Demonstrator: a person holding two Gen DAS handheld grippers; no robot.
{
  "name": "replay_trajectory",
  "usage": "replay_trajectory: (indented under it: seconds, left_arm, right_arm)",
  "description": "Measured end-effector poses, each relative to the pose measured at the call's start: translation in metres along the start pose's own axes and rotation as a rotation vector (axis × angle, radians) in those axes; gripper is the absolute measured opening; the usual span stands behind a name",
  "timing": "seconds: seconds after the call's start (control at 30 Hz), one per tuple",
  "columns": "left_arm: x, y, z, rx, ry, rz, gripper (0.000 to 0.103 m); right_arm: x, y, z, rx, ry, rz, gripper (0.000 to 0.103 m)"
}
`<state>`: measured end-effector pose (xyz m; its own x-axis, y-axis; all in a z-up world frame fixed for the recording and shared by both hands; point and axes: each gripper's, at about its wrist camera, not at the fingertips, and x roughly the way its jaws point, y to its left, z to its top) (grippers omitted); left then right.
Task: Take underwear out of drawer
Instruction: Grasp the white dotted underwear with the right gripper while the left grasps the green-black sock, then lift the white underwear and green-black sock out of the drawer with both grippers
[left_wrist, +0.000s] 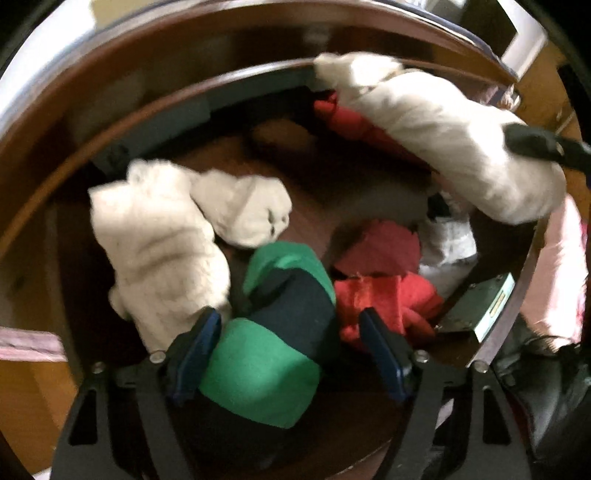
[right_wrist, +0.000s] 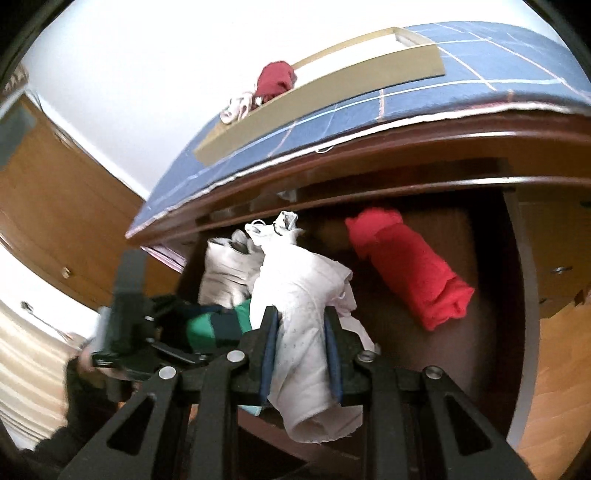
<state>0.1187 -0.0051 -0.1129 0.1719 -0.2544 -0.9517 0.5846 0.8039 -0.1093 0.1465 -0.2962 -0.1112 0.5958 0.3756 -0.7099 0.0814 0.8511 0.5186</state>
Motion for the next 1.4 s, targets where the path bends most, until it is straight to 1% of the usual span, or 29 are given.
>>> replay_trajectory:
  seconds: [0.03,0.1,0.13,0.17,0.2,0.23,0.27,0.3,0.4,0.43,0.47,0.5,0.53,0.57,0.6,0.63,0.7,0.73,0.8,0.83,0.93,0.97,1.1,1.2,1.27,1.3,1.33,1.37,1.4]
  left_arm:
    - [0.001,0.002,0.000,-0.015,0.001,-0.017,0.075]
    - [0.002,0.006,0.001,-0.030,-0.007,-0.034,0.069]
    - [0.001,0.007,0.002,-0.035,-0.011,-0.041,0.057]
    - [0.001,0.008,0.002,-0.031,-0.011,-0.007,0.040]
    - [0.004,0.008,0.002,-0.024,-0.007,0.017,0.040]
    - [0.005,0.009,0.003,-0.027,-0.006,0.012,0.039]
    - [0.008,0.009,0.004,-0.031,-0.005,-0.006,0.038]
    - [0.008,0.009,0.005,-0.029,-0.005,-0.006,0.038]
    - [0.012,0.010,0.008,-0.038,-0.013,-0.014,0.038]
    - [0.012,0.010,0.001,-0.039,-0.012,-0.013,0.039]
    - [0.014,0.010,0.000,-0.043,-0.007,-0.008,0.042]
    - [0.015,0.010,0.002,-0.045,0.003,-0.001,0.043]
    - [0.016,0.007,0.001,-0.041,0.008,0.010,0.046]
    - [0.017,0.007,0.003,-0.041,0.015,0.024,0.051]
    - [0.020,0.007,0.005,-0.042,0.023,0.036,0.052]
    - [0.026,0.001,0.008,-0.040,0.030,0.042,0.053]
    - [0.030,-0.001,0.011,-0.034,0.043,0.053,0.053]
    - [0.031,-0.001,0.013,-0.033,0.046,0.057,0.053]
    - [0.035,-0.003,0.015,-0.034,0.053,0.064,0.053]
    - [0.036,-0.006,0.016,-0.034,0.059,0.064,0.050]
    - [0.035,-0.008,0.013,-0.020,0.067,0.069,0.043]
    - [0.038,-0.010,0.015,-0.013,0.074,0.076,0.042]
    - [0.039,-0.016,0.017,-0.004,0.076,0.093,0.040]
    - [0.040,-0.018,0.017,-0.014,0.055,0.096,0.037]
    - [0.034,-0.019,0.013,-0.028,0.022,0.106,0.032]
    - [0.033,-0.023,0.009,-0.037,-0.002,0.106,0.031]
    - [0.030,-0.024,0.005,-0.055,-0.034,0.088,0.030]
    - [0.027,-0.023,0.002,-0.068,-0.052,0.070,0.030]
    - [0.025,-0.023,0.000,-0.080,-0.070,0.051,0.030]
  right_arm:
    - [-0.002,-0.001,-0.002,0.013,-0.007,0.017,0.026]
    - [-0.007,-0.004,-0.005,0.028,-0.009,0.044,0.026]
    - [-0.007,-0.004,-0.007,0.028,-0.006,0.048,0.026]
    - [-0.008,-0.006,-0.008,0.028,-0.003,0.049,0.026]
    - [-0.009,-0.008,-0.009,0.037,0.000,0.055,0.026]
    - [0.000,-0.003,-0.008,0.046,0.001,0.065,0.025]
    - [-0.001,-0.005,-0.008,0.060,-0.004,0.082,0.023]
    - [-0.002,-0.005,-0.007,0.065,-0.009,0.094,0.022]
    - [0.000,0.001,-0.008,0.041,-0.004,0.086,0.021]
    - [0.002,0.004,-0.009,0.025,0.008,0.075,0.021]
    - [0.004,0.005,-0.008,0.016,0.016,0.065,0.021]
    - [0.005,0.006,-0.008,0.006,0.026,0.046,0.021]
    - [0.006,0.008,-0.006,-0.010,0.038,0.015,0.022]
    - [0.007,0.009,-0.004,-0.029,0.050,-0.011,0.024]
    - [0.009,0.009,-0.002,-0.045,0.060,-0.025,0.033]
    - [0.011,0.010,0.001,-0.063,0.075,-0.035,0.051]
    - [0.018,0.009,0.004,-0.098,0.118,-0.066,0.067]
    - [0.022,0.009,0.005,-0.115,0.132,-0.086,0.067]
    - [0.034,0.008,0.003,-0.153,0.197,-0.106,0.067]
    - [0.043,0.008,0.001,-0.172,0.240,-0.119,0.067]
    - [0.063,0.011,-0.007,-0.245,0.326,-0.211,0.067]
    - [0.068,0.012,-0.009,-0.262,0.342,-0.231,0.067]
    - [0.083,0.012,-0.010,-0.286,0.412,-0.249,0.067]
    - [0.092,0.014,-0.017,-0.339,0.481,-0.273,0.065]
    - [0.089,0.018,-0.023,-0.380,0.482,-0.284,0.060]
    - [0.085,0.022,-0.025,-0.389,0.467,-0.286,0.052]
    - [0.081,0.024,-0.025,-0.390,0.447,-0.283,0.041]
    - [0.073,0.025,-0.025,-0.381,0.417,-0.267,0.034]
    - [0.064,0.025,-0.023,-0.354,0.384,-0.236,0.031]
